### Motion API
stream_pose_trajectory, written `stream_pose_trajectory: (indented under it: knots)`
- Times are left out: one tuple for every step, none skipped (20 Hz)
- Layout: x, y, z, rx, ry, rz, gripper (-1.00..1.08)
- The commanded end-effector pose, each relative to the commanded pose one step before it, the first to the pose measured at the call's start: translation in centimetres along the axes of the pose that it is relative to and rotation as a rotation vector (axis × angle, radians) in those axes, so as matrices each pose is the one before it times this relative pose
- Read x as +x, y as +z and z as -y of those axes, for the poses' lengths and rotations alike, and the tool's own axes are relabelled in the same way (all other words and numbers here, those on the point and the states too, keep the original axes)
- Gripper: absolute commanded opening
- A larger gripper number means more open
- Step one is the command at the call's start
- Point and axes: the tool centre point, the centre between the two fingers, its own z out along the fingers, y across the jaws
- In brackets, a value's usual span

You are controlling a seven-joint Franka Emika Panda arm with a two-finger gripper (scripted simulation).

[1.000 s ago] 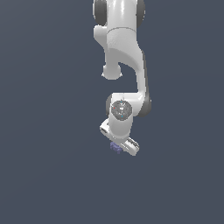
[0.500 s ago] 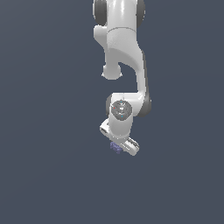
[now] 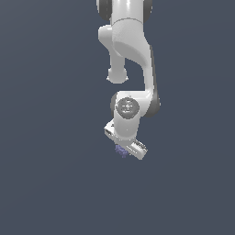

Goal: Pick up the object and move it to a goal position.

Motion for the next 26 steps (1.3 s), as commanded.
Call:
stream_pose_trajectory:
  knots:
    - [-0.27,-1.353,-0.279,0.001,0.00001,-0.00047,-1.0]
    - [-0.144,-0.635,-0.144,0.0,0.0,0.0,-1.0]
    - [-0.155,-0.688,-0.156,0.0,0.0,0.0,-1.0]
    - [-0.167,-0.743,-0.168,0.0,0.0,0.0,-1.0]
    - [-0.179,-0.8,-0.18,0.0,0.0,0.0,-1.0]
    - [-0.18,-0.86,-0.207,0.00035,0.0002,0.00027,-1.0]
    - [-0.204,-0.918,-0.206,0.0,0.0,0.0,-1.0]
    - [-0.216,-0.976,-0.219,0.0,0.0,0.0,-1.0]
    - [-0.222,-1.01,-0.226,0.0,0.0,0.0,-1.0]
    - [-0.225,-1.026,-0.229,0.0,0.0,0.0,-1.0]
    - [-0.227,-1.042,-0.232,0.0,0.0,0.0,-1.0]
    - [-0.229,-1.059,-0.235,0.0,0.0,0.0,-1.0]
    - [-0.208,-1.076,-0.266,0.0004,0.00041,0.00039,-1.0]
    - [-0.234,-1.099,-0.243,0.0,0.0,0.0,-1.0]
    - [-0.237,-1.121,-0.247,0.0,0.0,0.0,-1.0]
    - [-0.24,-1.146,-0.252,0.0,0.0,0.0,-1.0]
    - [-0.243,-1.169,-0.256,0.0,0.0,0.0,-1.0]
    - [-0.242,-1.173,-0.256,0.0,0.0,0.0,-1.0]
    - [-0.239,-1.172,-0.255,0.0,0.0,0.0,-1.0]
    - [-0.229,-1.173,-0.263,-0.00039,0.00043,-0.00038,-1.0]
    - [-0.235,-1.173,-0.252,0.0,0.0,0.0,-1.0]
    - [-0.233,-1.175,-0.251,0.0,0.0,0.0,-1.0]
    - [-0.232,-1.175,-0.249,-0.00031,0.00019,-0.00033,-1.0]
    - [-0.223,-1.15,-0.242,0.0,0.0,0.0,-1.0]
    - [-0.215,-1.123,-0.234,0.0,0.0,0.0,-1.0]
    - [-0.206,-1.095,-0.225,0.0,0.0,0.0,-1.0]
